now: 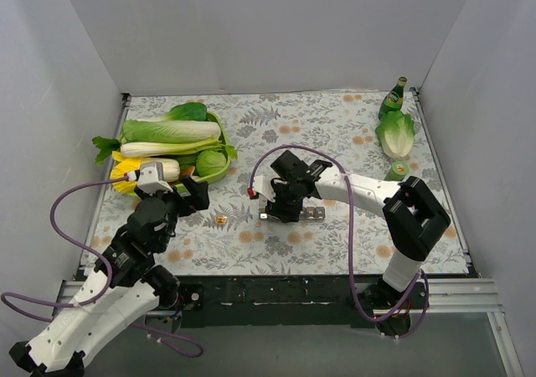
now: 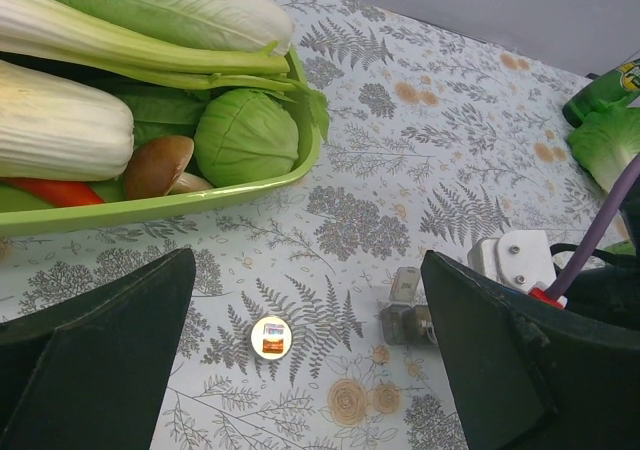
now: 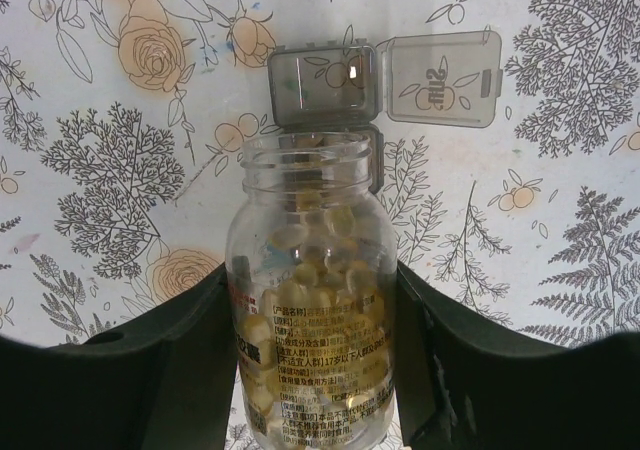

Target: Sort the pills into containers

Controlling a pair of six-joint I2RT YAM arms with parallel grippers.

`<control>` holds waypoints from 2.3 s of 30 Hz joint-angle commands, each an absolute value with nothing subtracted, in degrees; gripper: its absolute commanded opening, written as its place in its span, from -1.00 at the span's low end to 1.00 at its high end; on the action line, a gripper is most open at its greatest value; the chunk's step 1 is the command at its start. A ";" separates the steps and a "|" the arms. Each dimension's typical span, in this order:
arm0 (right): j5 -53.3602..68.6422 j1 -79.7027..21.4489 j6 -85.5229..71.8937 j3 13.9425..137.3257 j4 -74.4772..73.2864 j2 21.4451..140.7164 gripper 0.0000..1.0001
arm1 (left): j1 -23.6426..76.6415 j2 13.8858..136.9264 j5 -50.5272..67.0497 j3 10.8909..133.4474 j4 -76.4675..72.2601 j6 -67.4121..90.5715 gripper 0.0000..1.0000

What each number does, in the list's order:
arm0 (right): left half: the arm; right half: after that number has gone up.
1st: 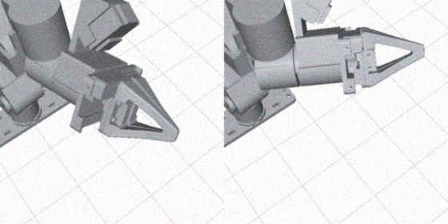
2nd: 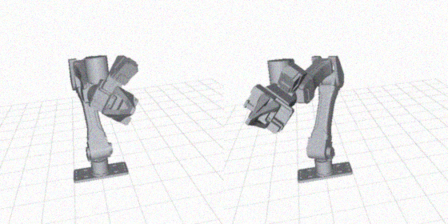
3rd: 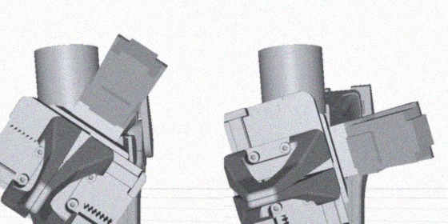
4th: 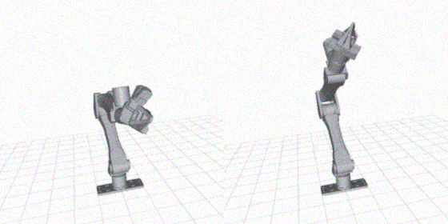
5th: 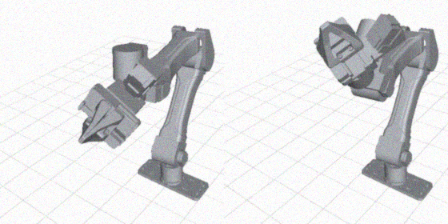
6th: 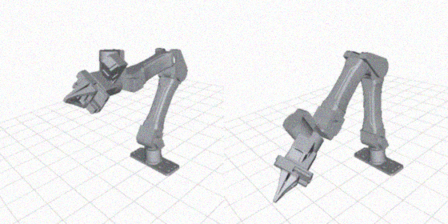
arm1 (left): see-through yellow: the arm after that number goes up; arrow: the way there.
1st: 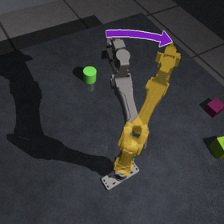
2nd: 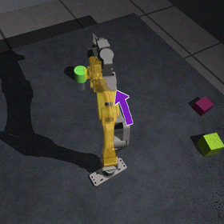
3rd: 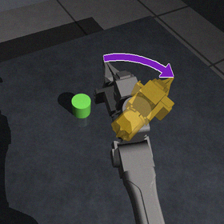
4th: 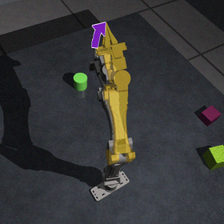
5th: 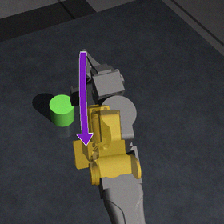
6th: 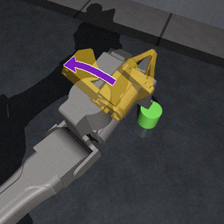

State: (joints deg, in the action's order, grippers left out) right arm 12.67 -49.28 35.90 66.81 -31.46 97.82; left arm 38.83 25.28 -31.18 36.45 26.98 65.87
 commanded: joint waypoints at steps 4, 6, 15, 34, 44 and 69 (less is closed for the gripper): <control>10.72 -50.45 34.63 70.40 -33.66 98.70 -0.69 | 38.58 23.47 -32.70 37.88 28.21 66.00 0.96; 10.37 -50.54 34.54 70.58 -33.57 99.14 -0.70 | 38.58 23.12 -32.78 37.79 28.47 66.18 0.96; 8.44 -50.98 34.54 70.66 -33.75 99.93 -0.70 | 38.58 22.85 -32.26 37.62 28.65 66.53 0.96; 5.54 -52.21 35.24 71.98 -34.98 100.90 -0.70 | 38.58 22.33 -31.55 37.00 28.21 66.80 0.96; 4.75 -52.65 35.77 72.86 -35.60 101.34 -0.70 | 38.58 22.06 -31.29 36.83 28.30 67.15 0.97; 1.67 -53.70 37.70 73.83 -35.68 101.78 -0.70 | 38.58 21.97 -31.20 37.09 28.13 66.88 0.96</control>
